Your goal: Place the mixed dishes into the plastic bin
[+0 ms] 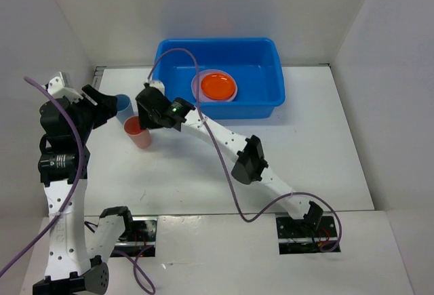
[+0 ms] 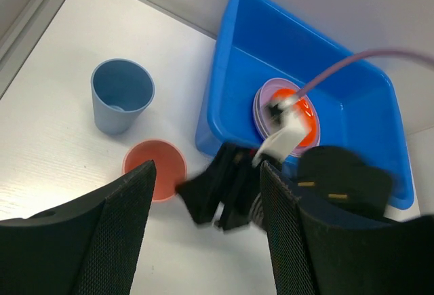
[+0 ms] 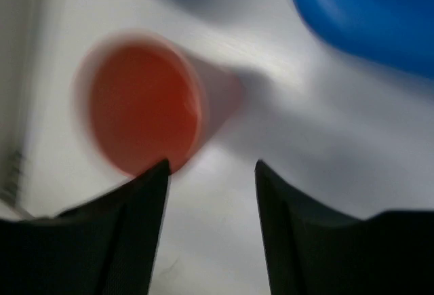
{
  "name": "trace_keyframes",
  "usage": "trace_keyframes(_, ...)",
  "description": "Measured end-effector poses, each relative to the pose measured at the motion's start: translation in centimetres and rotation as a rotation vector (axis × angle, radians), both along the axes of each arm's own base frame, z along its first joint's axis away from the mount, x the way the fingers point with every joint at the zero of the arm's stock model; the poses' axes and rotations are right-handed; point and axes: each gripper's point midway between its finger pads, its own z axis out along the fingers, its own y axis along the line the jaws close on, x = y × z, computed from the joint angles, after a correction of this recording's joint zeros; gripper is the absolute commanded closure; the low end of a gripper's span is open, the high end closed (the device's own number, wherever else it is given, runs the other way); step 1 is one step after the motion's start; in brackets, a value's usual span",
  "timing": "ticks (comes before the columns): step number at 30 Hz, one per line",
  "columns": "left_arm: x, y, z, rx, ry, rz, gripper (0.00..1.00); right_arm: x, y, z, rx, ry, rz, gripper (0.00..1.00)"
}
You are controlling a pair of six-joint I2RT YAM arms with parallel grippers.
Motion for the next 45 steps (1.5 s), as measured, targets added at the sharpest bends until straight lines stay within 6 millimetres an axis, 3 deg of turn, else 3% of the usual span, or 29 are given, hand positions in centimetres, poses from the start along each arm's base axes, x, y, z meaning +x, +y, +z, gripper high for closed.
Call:
trace_keyframes(2, 0.0, 0.0, -0.1, 0.001, 0.003, 0.002, 0.3, -1.1, -1.8, -2.7, -0.111, 0.055, -0.003, 0.42)
trace_keyframes(5, 0.0, 0.1, -0.1, 0.003, 0.006, 0.005, 0.3, -0.7, -1.0, -5.8, -0.132, 0.059, -0.01, 0.42)
trace_keyframes(7, -0.1, 0.1, -0.2, 0.002, 0.007, 0.005, 0.29, -0.9, -1.3, -6.5, -0.149, 0.067, -0.011, 0.42)
trace_keyframes(10, -0.1, 0.3, -0.2, 0.002, 0.007, 0.011, 0.29, -0.9, -1.4, -5.3, -0.136, 0.055, -0.014, 0.45)
trace_keyframes(11, -0.1, 0.3, -0.2, 0.003, 0.007, 0.011, 0.29, -0.8, -1.3, -4.8, -0.122, 0.047, -0.015, 0.63)
trace_keyframes(12, -0.1, 0.3, -0.2, 0.002, 0.007, 0.011, 0.29, -0.7, -1.2, -4.4, -0.114, 0.04, -0.012, 0.74)
trace_keyframes(14, -0.1, 0.3, -0.2, 0.004, 0.007, 0.011, 0.29, -0.7, -1.1, -4.1, -0.106, 0.037, -0.013, 0.81)
trace_keyframes(29, -0.1, 0.4, -0.3, 0.025, 0.013, 0.006, 0.29, -0.9, -1.2, -4.1, -0.109, 0.045, -0.017, 0.81)
trace_keyframes(33, 0.2, 0.5, -1.2, 0.04, 0.048, 0.002, 0.27, -1.5, -2.9, -3.7, -0.162, 0.062, -0.033, 0.77)
trace_keyframes(35, 0.5, 0.6, -1.8, 0.039, 0.073, -0.001, 0.26, -1.7, -4.2, -2.3, -0.188, 0.054, -0.05, 0.73)
trace_keyframes(37, 1.0, 0.6, -2.6, 0.034, 0.103, -0.007, 0.26, -2.1, -5.0, 0.5, -0.177, 0.032, -0.056, 0.71)
trace_keyframes(41, 2.1, 0.6, -4.1, 0.027, 0.155, -0.024, 0.26, -3.9, -6.5, 9.2, -0.077, -0.042, -0.049, 0.68)
trace_keyframes(45, 3.8, 1.0, -6.5, 0.029, 0.235, -0.031, 0.27, -6.8, -10.8, 16.3, -0.043, -0.082, -0.074, 0.64)
